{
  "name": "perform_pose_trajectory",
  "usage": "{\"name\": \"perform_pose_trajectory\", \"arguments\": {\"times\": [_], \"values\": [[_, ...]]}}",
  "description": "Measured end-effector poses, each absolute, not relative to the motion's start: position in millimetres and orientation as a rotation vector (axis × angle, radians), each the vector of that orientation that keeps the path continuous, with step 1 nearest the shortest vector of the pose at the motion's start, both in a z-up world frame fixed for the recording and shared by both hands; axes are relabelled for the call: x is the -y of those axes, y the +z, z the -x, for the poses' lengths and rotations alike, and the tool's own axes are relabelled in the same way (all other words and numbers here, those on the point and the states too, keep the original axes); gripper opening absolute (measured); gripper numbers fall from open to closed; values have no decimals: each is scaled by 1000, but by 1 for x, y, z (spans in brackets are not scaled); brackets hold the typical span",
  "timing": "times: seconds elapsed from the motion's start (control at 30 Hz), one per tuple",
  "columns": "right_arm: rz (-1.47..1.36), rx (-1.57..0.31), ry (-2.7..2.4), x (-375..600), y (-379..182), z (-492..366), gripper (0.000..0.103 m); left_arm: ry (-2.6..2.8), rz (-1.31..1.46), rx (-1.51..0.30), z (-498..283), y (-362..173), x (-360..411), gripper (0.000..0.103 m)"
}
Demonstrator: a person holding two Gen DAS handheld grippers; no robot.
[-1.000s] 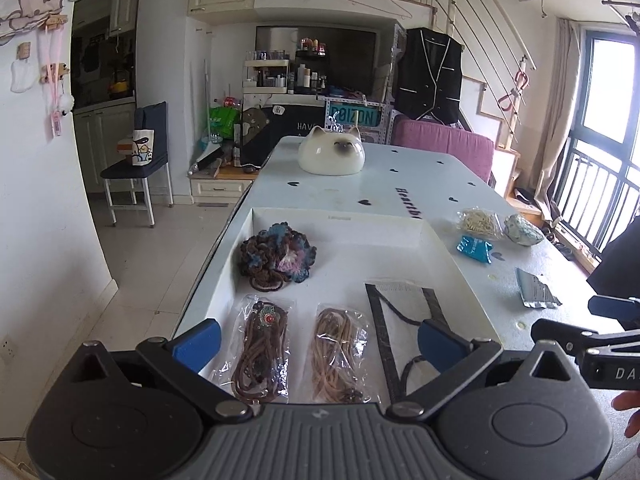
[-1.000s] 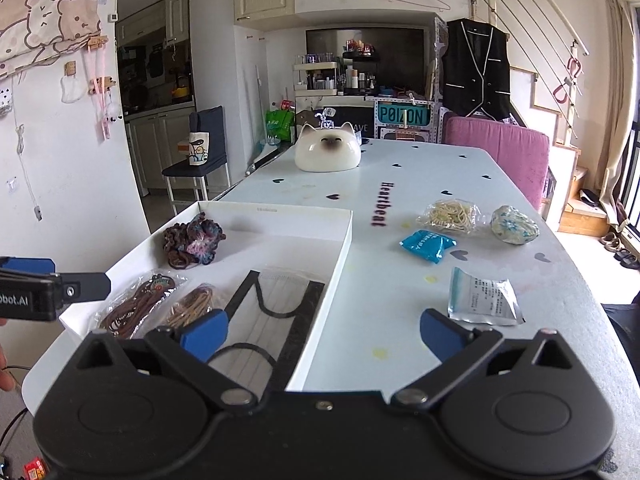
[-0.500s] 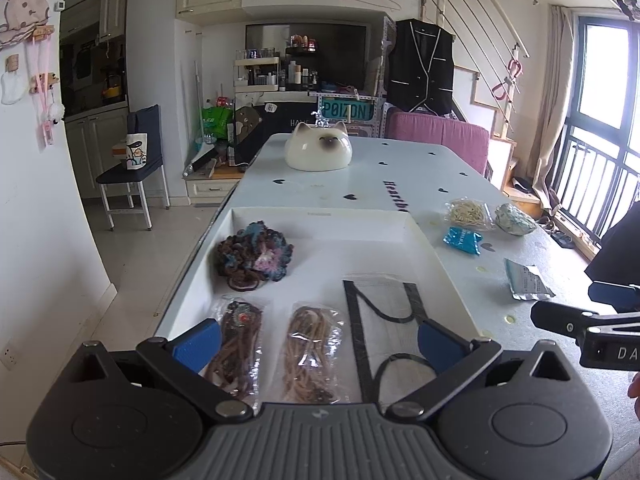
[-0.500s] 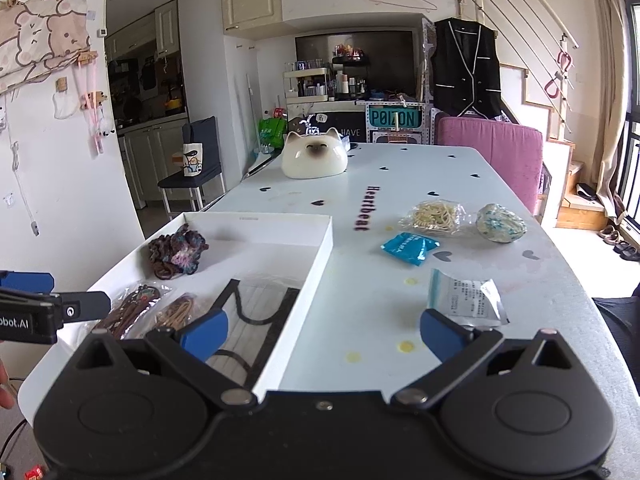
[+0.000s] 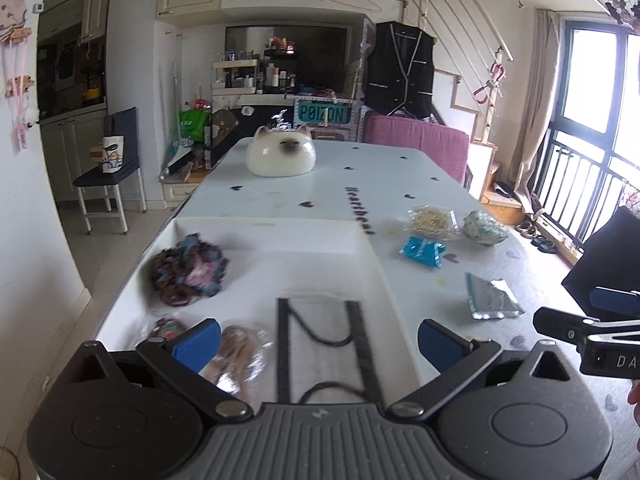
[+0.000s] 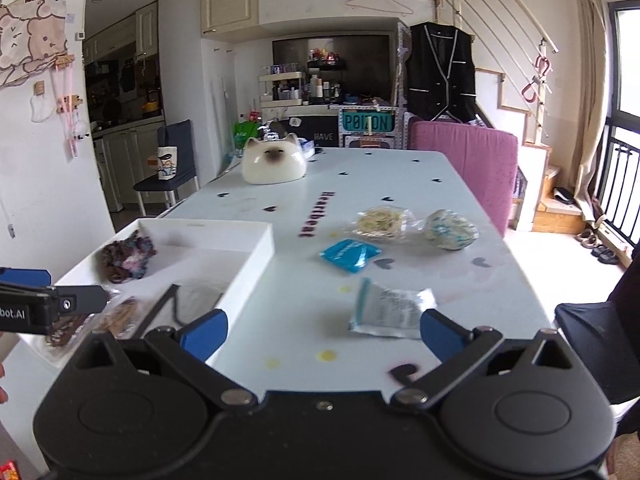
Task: Organize soft objects
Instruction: 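Move the left tool to the bagged beaded cord while the right tool moves to the floral pouch, then grasp the bagged beaded cord with the left tool while the right tool grasps the floral pouch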
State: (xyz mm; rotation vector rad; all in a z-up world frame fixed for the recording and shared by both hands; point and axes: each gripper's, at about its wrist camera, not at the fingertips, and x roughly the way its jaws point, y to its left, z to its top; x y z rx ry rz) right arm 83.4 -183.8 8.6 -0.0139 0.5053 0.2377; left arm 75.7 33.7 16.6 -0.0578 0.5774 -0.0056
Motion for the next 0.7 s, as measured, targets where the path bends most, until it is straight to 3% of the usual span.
{"name": "perform_pose_trajectory", "arguments": {"times": [0.7], "values": [[-6,-491,126,284,23,-161,103,-153,-9,-549,-180,53,76,103]]}}
